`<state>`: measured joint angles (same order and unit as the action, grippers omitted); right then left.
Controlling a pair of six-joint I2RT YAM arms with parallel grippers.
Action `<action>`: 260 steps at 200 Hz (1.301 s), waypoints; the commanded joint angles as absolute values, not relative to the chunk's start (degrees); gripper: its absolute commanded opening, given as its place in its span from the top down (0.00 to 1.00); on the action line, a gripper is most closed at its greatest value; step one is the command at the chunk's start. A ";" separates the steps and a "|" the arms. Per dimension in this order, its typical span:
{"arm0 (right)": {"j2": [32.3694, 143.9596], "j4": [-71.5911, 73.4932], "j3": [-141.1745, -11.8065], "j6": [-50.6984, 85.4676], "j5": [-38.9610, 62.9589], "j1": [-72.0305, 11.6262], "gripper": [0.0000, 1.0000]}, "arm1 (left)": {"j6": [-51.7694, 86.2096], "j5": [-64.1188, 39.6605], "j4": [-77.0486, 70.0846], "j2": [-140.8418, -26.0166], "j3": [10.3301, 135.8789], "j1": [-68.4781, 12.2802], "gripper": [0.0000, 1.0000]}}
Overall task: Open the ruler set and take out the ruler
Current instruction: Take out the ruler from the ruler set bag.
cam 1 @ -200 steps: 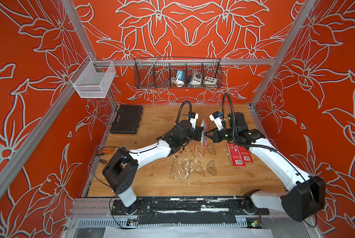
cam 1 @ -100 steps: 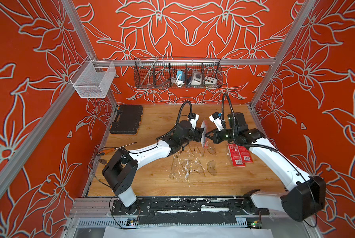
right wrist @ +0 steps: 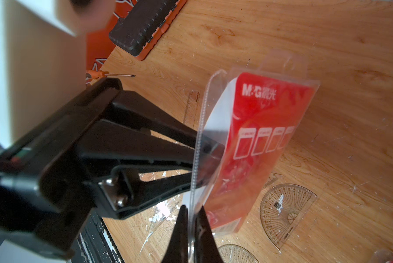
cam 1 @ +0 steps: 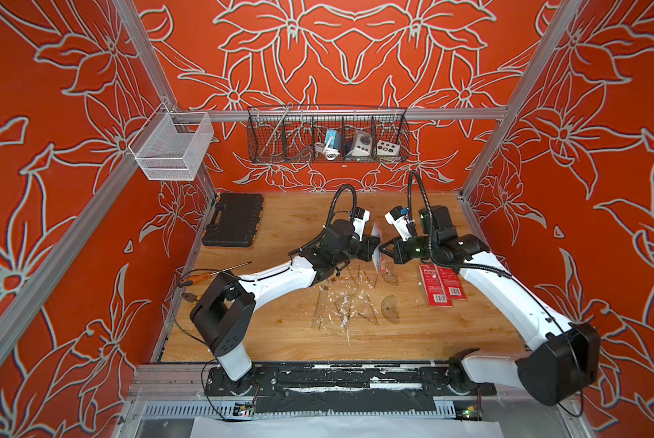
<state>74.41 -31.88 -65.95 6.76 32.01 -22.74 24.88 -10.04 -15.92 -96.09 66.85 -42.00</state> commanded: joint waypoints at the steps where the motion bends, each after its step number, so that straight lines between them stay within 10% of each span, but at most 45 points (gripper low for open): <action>1: 74.77 -32.51 -68.20 5.31 32.20 -22.76 1.00 | 24.68 -11.51 -15.44 -97.42 68.45 -41.75 0.83; 260: 72.54 -34.45 -62.49 -0.46 27.28 -22.70 1.00 | 25.17 -9.00 -12.66 -97.12 70.02 -40.87 1.00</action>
